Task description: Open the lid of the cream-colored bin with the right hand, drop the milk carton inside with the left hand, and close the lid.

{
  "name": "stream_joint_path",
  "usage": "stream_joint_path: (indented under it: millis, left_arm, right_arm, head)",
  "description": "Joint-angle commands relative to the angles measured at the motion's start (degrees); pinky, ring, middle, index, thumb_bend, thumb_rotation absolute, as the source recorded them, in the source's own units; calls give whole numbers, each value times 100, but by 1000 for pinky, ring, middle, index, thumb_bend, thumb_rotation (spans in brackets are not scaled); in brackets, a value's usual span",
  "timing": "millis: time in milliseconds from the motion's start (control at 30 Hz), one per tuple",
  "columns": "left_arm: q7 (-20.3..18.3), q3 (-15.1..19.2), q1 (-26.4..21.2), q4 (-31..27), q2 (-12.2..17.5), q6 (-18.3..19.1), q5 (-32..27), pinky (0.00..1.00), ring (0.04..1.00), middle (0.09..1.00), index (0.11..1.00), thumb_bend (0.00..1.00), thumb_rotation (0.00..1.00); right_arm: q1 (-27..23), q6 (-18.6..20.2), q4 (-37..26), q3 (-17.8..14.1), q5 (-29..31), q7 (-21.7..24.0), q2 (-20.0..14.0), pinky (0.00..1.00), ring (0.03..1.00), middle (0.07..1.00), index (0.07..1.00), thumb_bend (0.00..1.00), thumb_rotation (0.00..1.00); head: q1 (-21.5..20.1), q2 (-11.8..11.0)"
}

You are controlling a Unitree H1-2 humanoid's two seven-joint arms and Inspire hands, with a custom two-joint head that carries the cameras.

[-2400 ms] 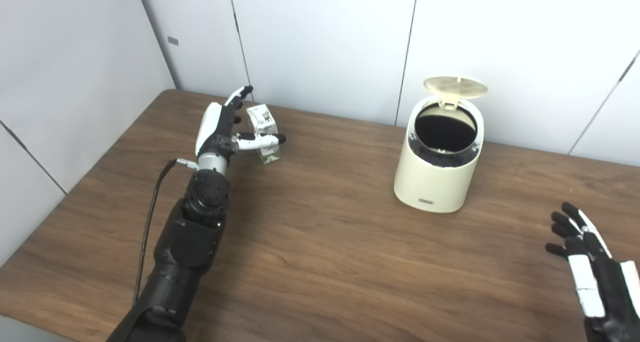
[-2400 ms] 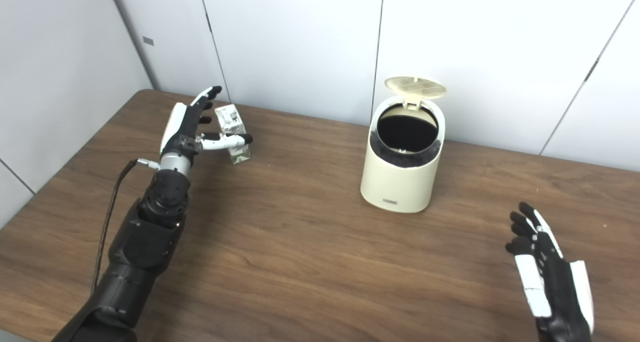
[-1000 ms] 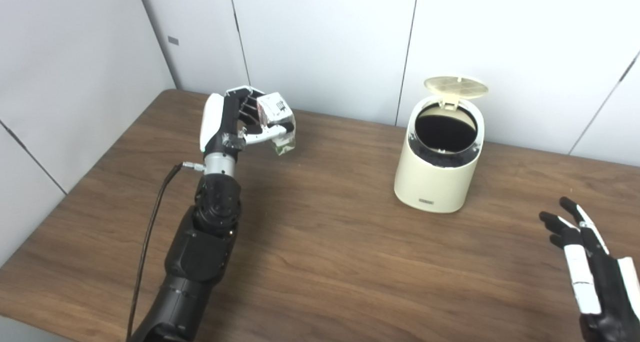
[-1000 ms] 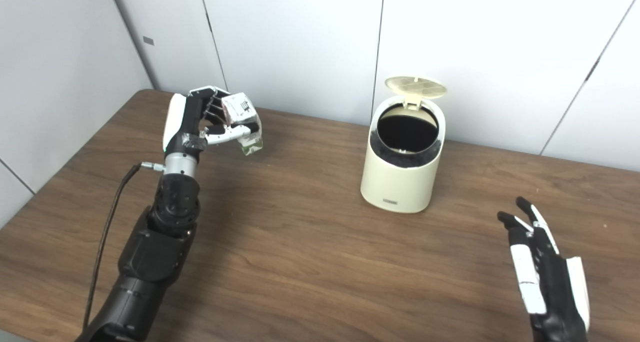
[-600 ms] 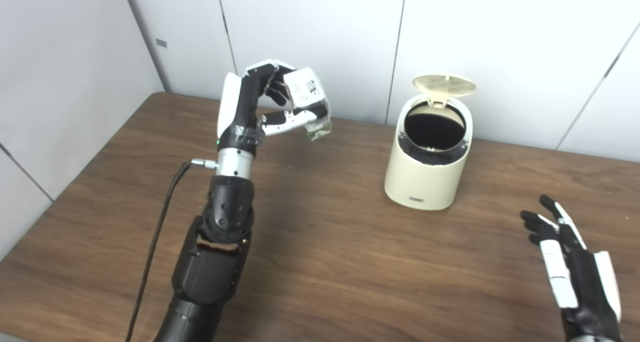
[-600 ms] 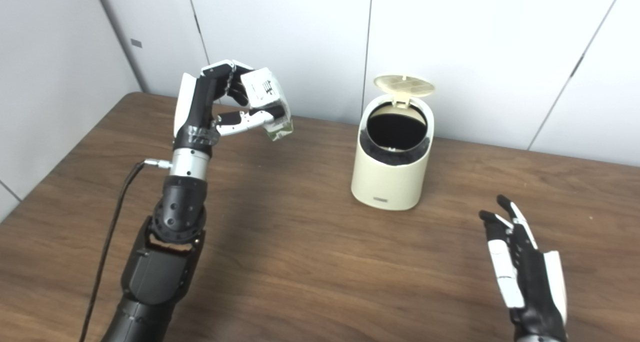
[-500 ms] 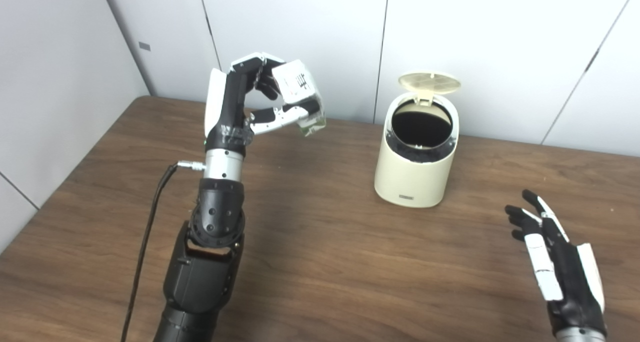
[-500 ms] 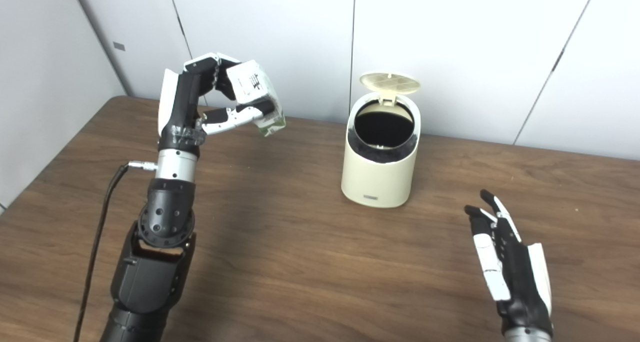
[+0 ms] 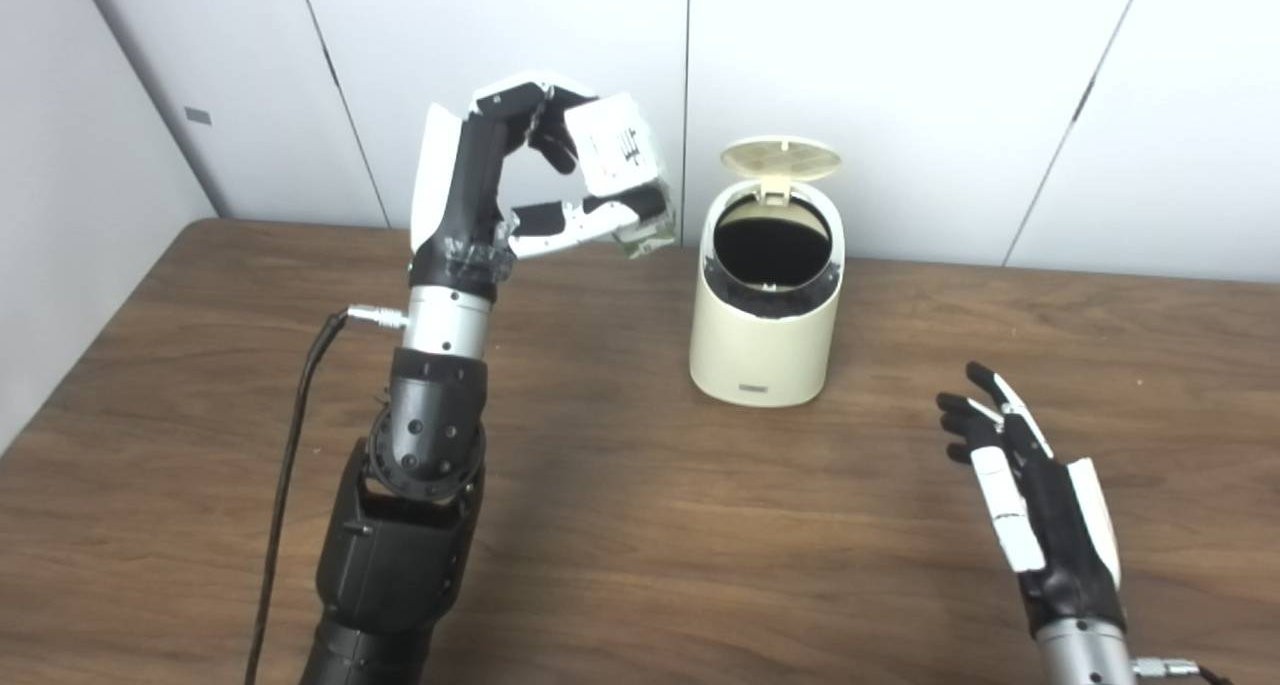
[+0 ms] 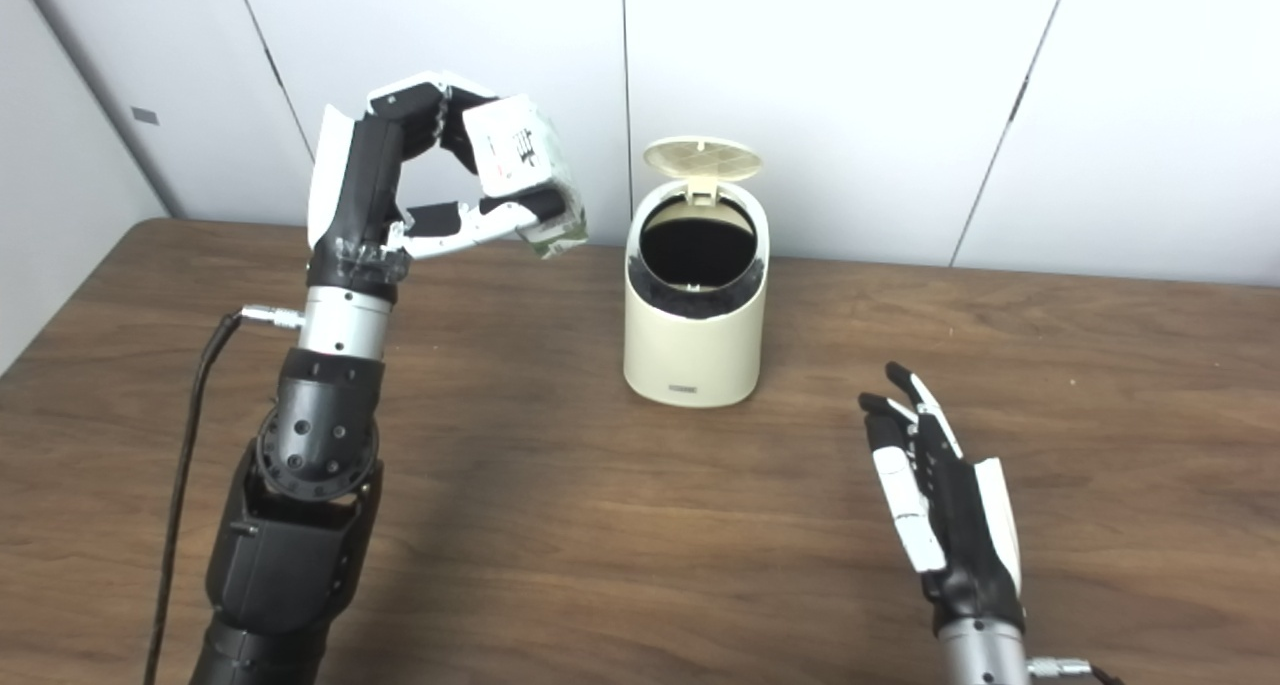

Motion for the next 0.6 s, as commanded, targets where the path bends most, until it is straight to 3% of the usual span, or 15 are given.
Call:
stream_joint_path:
  millis: [0,133,567]
  left_arm:
    - [-16,-53,-337,31,-14,-312,10,397,447,498,481,504,0]
    - [26,-171,-486,304,-64,-553,181,396,449,501,478,504,0]
    - [342,-344,-879,1777,-162,-1922,521,378,420,486,493,505,0]
  right_arm:
    - [-72,-280,-104,28,-35,-97,56,733,800,807,913,478,1000]
    - [-83,-293,-70,81,-90,-159,106,732,800,810,917,480,1000]
    - [-210,-426,85,245,-255,-341,219,699,789,804,916,511,1000]
  head:
    - [-24,4]
    - [-43,6]
    - [-72,-68]
